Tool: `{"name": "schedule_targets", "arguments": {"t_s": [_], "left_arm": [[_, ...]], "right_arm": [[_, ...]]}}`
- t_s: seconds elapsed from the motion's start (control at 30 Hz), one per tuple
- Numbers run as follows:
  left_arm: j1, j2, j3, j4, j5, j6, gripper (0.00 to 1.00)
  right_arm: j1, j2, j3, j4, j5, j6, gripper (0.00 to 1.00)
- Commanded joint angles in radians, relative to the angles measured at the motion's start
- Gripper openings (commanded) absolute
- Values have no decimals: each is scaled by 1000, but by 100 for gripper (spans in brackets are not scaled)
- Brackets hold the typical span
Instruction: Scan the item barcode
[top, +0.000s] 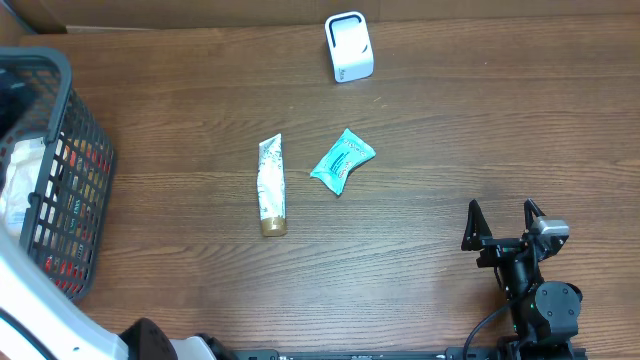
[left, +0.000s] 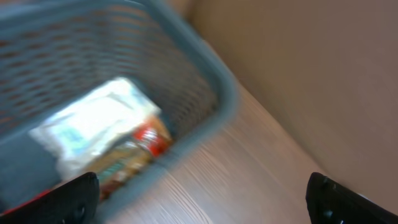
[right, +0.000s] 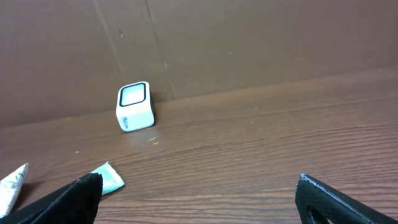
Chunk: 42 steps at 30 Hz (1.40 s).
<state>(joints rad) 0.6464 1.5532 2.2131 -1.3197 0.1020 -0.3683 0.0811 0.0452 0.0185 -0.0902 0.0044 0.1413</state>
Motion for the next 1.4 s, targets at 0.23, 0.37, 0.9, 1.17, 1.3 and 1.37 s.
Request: {"name": "schedule_targets", "arguments": {"t_s": [0.23,0.37,0.9,1.17,1.3,1.37], "left_arm": [[153,165,-45,27,-77,142,86],[153,229,-100,48,-84,291,90],[165,504,-214,125,-113,477,99],[162,641,-214,150,-168,461,96],[161,679,-214,163,-236,434,95],[161,692,-215,177,-252,431,94]], "right_arm": [[4,-2,-11,7,2,-4,100],[4,-2,-11,7,2,-4,100],[4,-2,-11,7,2,-4,100],[4,-2,-11,7,2,-4,100],[4,-2,-11,7,2,-4,100],[4,-2,-11,7,2,-4,100]]}}
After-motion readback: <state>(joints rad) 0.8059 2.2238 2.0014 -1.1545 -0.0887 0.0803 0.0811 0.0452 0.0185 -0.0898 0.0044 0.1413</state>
